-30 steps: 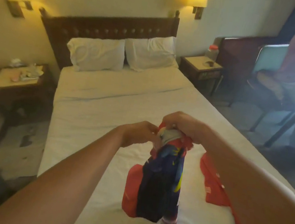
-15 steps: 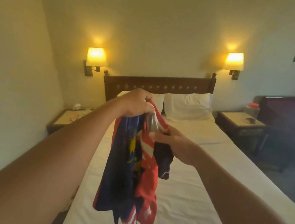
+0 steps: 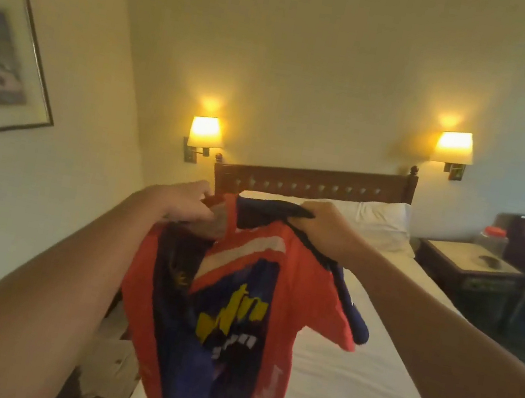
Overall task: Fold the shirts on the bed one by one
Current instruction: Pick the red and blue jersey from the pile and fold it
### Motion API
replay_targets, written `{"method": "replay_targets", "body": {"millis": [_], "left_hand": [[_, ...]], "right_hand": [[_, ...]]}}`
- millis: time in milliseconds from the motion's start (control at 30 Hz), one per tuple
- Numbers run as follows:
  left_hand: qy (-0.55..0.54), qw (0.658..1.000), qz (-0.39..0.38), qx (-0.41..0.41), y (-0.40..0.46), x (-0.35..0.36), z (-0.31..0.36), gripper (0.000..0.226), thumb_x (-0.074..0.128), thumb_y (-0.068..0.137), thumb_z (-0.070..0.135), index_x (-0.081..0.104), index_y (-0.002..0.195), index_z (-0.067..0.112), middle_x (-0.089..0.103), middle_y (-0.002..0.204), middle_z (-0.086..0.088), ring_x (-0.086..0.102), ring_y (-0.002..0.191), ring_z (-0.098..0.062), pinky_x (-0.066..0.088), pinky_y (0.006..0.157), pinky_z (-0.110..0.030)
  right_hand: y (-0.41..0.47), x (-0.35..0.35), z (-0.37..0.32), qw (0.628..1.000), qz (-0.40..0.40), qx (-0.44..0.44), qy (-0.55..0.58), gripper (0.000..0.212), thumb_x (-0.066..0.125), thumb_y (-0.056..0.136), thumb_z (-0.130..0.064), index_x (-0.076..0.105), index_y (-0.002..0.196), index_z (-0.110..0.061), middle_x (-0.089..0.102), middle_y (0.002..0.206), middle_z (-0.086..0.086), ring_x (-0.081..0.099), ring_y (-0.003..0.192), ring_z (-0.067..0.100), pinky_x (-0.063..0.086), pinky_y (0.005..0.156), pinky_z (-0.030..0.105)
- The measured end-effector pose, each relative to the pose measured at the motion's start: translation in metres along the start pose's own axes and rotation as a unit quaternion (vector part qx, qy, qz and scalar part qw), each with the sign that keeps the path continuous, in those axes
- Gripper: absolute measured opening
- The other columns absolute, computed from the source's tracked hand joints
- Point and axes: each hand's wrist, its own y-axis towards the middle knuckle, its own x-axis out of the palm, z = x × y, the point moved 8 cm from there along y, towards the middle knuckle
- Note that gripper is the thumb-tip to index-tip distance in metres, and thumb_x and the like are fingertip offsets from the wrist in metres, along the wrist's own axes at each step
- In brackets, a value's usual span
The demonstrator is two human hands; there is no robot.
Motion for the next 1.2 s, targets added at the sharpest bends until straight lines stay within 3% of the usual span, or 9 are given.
{"method": "replay_targets", "body": {"millis": [100, 233, 433, 567, 633, 733, 800, 1000, 1200], "left_hand": [[-0.166, 0.977, -0.121, 0.060, -0.010, 0.045, 0.042, 0.083, 0.089, 0.068, 0.040, 0.047, 0.139, 0.033, 0.055, 0.132, 0.003, 0.057, 0.120, -0.023, 0.049, 0.099, -0.039], [-0.114, 0.984, -0.042, 0.127, 0.003, 0.061, 0.060, 0.027, 0.071, 0.093, 0.028, 0.071, 0.118, 0.016, 0.072, 0.109, -0.006, 0.070, 0.102, -0.025, 0.058, 0.095, -0.040], [0.022, 0.993, 0.018, 0.118, 0.025, 0.055, 0.031, 0.008, 0.065, 0.095, 0.017, 0.070, 0.089, 0.017, 0.069, 0.090, -0.007, 0.066, 0.084, -0.021, 0.051, 0.070, -0.031], [0.090, 0.994, -0.017, 0.052, 0.040, 0.071, 0.002, 0.008, 0.065, 0.094, 0.017, 0.071, 0.096, 0.013, 0.071, 0.092, -0.008, 0.068, 0.081, -0.023, 0.052, 0.065, -0.029], [0.066, 0.995, -0.046, 0.056, 0.038, 0.082, 0.006, 0.022, 0.073, 0.088, 0.014, 0.068, 0.110, 0.011, 0.071, 0.104, -0.008, 0.069, 0.092, -0.025, 0.057, 0.076, -0.031], [-0.167, 0.968, -0.164, 0.093, 0.014, 0.117, 0.043, 0.060, 0.081, 0.082, 0.009, 0.055, 0.134, 0.023, 0.064, 0.127, 0.004, 0.061, 0.115, -0.017, 0.051, 0.087, -0.021], [-0.277, 0.929, -0.222, 0.102, -0.004, 0.139, 0.070, 0.055, 0.077, 0.086, 0.008, 0.055, 0.132, 0.026, 0.067, 0.122, 0.010, 0.064, 0.109, -0.005, 0.053, 0.084, -0.014], [-0.318, 0.940, -0.054, 0.111, 0.022, 0.124, 0.074, 0.028, 0.074, 0.089, 0.015, 0.069, 0.116, 0.007, 0.074, 0.106, -0.015, 0.071, 0.102, -0.035, 0.059, 0.093, -0.049], [-0.233, 0.963, 0.061, 0.120, 0.031, 0.078, 0.086, 0.022, 0.069, 0.095, 0.036, 0.070, 0.111, 0.021, 0.072, 0.099, -0.002, 0.067, 0.091, -0.024, 0.055, 0.082, -0.038]], "right_hand": [[0.012, -0.003, -0.035, 0.997, 0.007, -0.066, -0.028, 0.025, 0.065, 0.091, -0.009, 0.066, 0.069, -0.021, 0.059, 0.062, -0.009, 0.053, 0.051, -0.003, 0.038, 0.053, 0.018], [0.010, -0.004, -0.035, 0.988, -0.025, -0.096, -0.121, 0.007, 0.069, 0.086, -0.015, 0.070, 0.080, -0.018, 0.064, 0.073, -0.006, 0.059, 0.069, 0.009, 0.042, 0.062, 0.024], [-0.028, -0.018, 0.075, 0.892, -0.233, 0.114, -0.371, 0.027, 0.075, 0.087, -0.034, 0.076, 0.102, -0.012, 0.073, 0.091, 0.004, 0.065, 0.078, 0.020, 0.053, 0.078, 0.032], [-0.030, -0.023, 0.067, 0.948, -0.207, 0.180, -0.163, 0.023, 0.073, 0.088, -0.029, 0.075, 0.094, -0.007, 0.071, 0.083, 0.014, 0.059, 0.069, 0.023, 0.046, 0.060, 0.030], [-0.019, -0.019, 0.041, 0.970, -0.157, 0.186, 0.030, 0.032, 0.074, 0.083, -0.025, 0.074, 0.103, 0.000, 0.072, 0.091, 0.016, 0.065, 0.078, 0.028, 0.051, 0.071, 0.036], [-0.002, -0.013, 0.002, 0.973, -0.077, 0.162, 0.145, 0.024, 0.072, 0.081, -0.020, 0.075, 0.095, 0.000, 0.071, 0.082, 0.012, 0.067, 0.075, 0.026, 0.054, 0.071, 0.034], [0.002, -0.005, -0.014, 0.976, -0.056, 0.152, 0.148, 0.013, 0.072, 0.083, -0.020, 0.075, 0.081, -0.008, 0.069, 0.074, 0.007, 0.066, 0.073, 0.023, 0.053, 0.067, 0.031], [-0.004, 0.008, 0.008, 0.923, 0.006, 0.197, 0.330, 0.021, 0.074, 0.083, -0.031, 0.070, 0.088, -0.011, 0.067, 0.086, 0.007, 0.064, 0.079, 0.023, 0.051, 0.071, 0.032], [-0.048, 0.008, 0.100, 0.883, 0.198, 0.221, 0.363, 0.024, 0.056, 0.069, -0.025, 0.065, 0.086, -0.011, 0.063, 0.083, 0.010, 0.054, 0.074, 0.025, 0.042, 0.062, 0.030]]}}
